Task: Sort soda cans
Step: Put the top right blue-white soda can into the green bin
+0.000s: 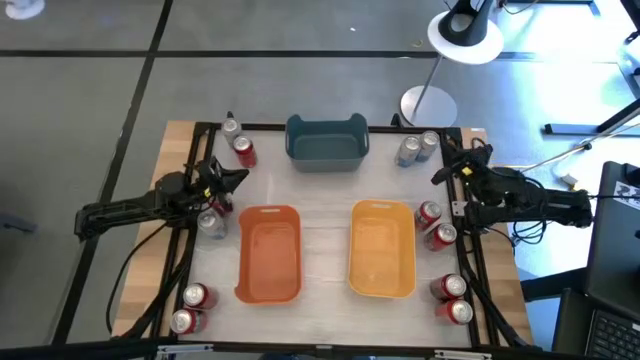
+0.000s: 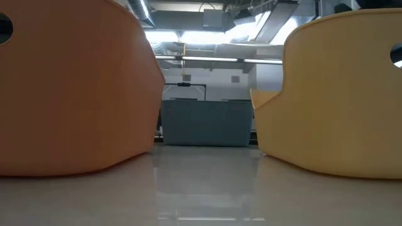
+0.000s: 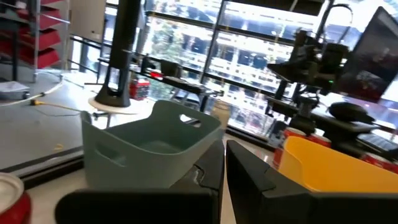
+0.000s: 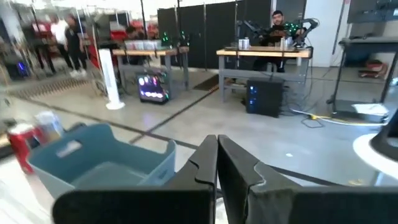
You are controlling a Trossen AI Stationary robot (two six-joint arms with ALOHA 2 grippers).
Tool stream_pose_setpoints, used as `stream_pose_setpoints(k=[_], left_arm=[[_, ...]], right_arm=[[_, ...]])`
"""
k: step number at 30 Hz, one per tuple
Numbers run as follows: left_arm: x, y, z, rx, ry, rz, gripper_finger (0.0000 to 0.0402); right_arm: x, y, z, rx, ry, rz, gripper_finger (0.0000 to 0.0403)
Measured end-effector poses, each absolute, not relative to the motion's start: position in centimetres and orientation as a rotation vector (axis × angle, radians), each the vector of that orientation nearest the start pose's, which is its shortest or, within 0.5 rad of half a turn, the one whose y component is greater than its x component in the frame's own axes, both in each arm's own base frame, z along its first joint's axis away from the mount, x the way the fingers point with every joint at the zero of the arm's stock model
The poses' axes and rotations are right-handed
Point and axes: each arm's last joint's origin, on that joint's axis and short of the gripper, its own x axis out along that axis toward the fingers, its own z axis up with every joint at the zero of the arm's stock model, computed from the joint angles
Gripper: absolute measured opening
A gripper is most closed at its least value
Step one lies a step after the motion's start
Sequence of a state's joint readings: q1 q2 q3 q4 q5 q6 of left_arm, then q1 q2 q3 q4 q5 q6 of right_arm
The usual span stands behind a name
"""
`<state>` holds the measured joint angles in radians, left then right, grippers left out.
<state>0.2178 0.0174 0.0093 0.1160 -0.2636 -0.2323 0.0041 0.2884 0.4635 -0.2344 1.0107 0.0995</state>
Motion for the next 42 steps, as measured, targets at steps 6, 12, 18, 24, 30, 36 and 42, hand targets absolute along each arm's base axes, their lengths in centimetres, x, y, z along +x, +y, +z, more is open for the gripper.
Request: stream_pose_setpoints(k=[6, 12, 18, 24, 30, 36, 42], left_arm=[[9.2, 2.9, 17.6, -0.232, -0.169, 0.504, 0.0011], [9.2, 2.9, 17.6, -0.252, -0.175, 0.509, 0.0011], [9.2, 3.0, 17.6, -0.211, -0.168, 0.549, 0.0011], [9.2, 3.0, 17.6, -0.247, -0.176, 0.547, 0.0011], [9.2, 3.0, 17.6, -0.273, -0.184, 0.545, 0.0011], [9.2, 3.0, 17.6, -0.288, -0.188, 0.544, 0.0011], [9.2, 3.0, 17.6, -0.29, -0.184, 0.534, 0.0011]], right_arm=[[10.4, -3.4, 27.2, -0.007, 0.137, -1.075, 0.0012], [12.4, -6.5, 28.5, -0.094, 0.301, -1.097, 0.0012], [13.8, -11.9, 30.1, -0.087, 0.476, -1.057, 0.0012], [14.2, -17.6, 30.7, 0.015, 0.723, -1.039, 0.0012], [14.7, -20.8, 31.9, 0.125, 0.849, -0.992, 0.0027], [15.2, -21.7, 33.2, 0.178, 1.002, -0.826, 0.0138], [15.1, -21.8, 33.5, 0.188, 1.128, -0.831, 0.0275]])
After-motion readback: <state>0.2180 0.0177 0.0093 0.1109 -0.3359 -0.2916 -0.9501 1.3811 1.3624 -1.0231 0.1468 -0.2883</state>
